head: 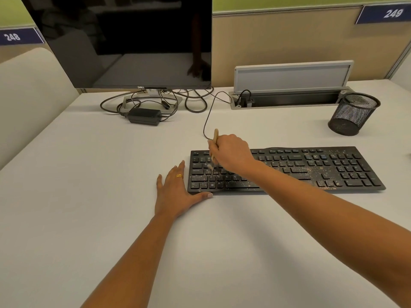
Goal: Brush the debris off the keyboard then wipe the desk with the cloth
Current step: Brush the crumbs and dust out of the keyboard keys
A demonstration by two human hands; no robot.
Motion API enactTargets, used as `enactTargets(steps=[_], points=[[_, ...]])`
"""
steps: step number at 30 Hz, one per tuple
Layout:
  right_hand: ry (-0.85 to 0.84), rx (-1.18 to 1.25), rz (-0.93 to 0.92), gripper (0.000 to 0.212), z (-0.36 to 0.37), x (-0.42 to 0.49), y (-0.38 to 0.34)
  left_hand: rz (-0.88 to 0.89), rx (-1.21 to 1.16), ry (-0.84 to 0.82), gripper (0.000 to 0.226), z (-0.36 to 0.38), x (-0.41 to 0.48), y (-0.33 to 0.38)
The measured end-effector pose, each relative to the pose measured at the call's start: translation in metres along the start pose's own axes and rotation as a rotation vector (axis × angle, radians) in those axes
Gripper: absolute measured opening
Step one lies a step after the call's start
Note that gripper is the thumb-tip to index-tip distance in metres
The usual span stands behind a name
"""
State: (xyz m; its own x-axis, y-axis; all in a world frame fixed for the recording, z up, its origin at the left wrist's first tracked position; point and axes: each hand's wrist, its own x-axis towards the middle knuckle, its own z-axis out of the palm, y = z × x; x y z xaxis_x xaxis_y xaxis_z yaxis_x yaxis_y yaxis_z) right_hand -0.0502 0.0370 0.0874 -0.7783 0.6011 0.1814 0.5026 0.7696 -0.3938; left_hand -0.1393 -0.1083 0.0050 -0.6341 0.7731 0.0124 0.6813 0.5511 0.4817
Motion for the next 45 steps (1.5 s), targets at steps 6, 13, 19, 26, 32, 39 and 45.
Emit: enactTargets(steps=[6, 13, 19, 26, 32, 39, 45], points=[[0.039, 0.002, -0.002, 0.048, -0.004, 0.01, -0.005, 0.001, -0.005, 0.007, 0.128, -0.001, 0.0, 0.0], [-0.144, 0.023, -0.035, 0.046, -0.012, 0.013, -0.001, 0.001, -0.001, 0.004, 0.127, -0.001, 0.0, 0.001], [-0.41, 0.011, -0.179, 0.042, -0.032, 0.012, 0.011, -0.004, 0.003, 0.003, 0.125, -0.002, -0.001, 0.001], [-0.382, -0.114, -0.229, 0.041, -0.045, 0.015, 0.015, 0.0, 0.016, 0.004, 0.124, -0.002, -0.001, 0.001], [-0.289, -0.042, -0.203, 0.037, -0.031, 0.011, 0.011, 0.003, 0.01, 0.02, 0.122, -0.001, -0.001, 0.0], [-0.189, -0.114, -0.135, 0.051, -0.023, 0.009, 0.015, 0.003, -0.006, 0.025, 0.123, -0.001, -0.001, 0.001], [-0.094, 0.049, -0.021, 0.046, -0.017, 0.008, 0.015, 0.004, -0.009, 0.017, 0.124, -0.001, -0.001, 0.001]])
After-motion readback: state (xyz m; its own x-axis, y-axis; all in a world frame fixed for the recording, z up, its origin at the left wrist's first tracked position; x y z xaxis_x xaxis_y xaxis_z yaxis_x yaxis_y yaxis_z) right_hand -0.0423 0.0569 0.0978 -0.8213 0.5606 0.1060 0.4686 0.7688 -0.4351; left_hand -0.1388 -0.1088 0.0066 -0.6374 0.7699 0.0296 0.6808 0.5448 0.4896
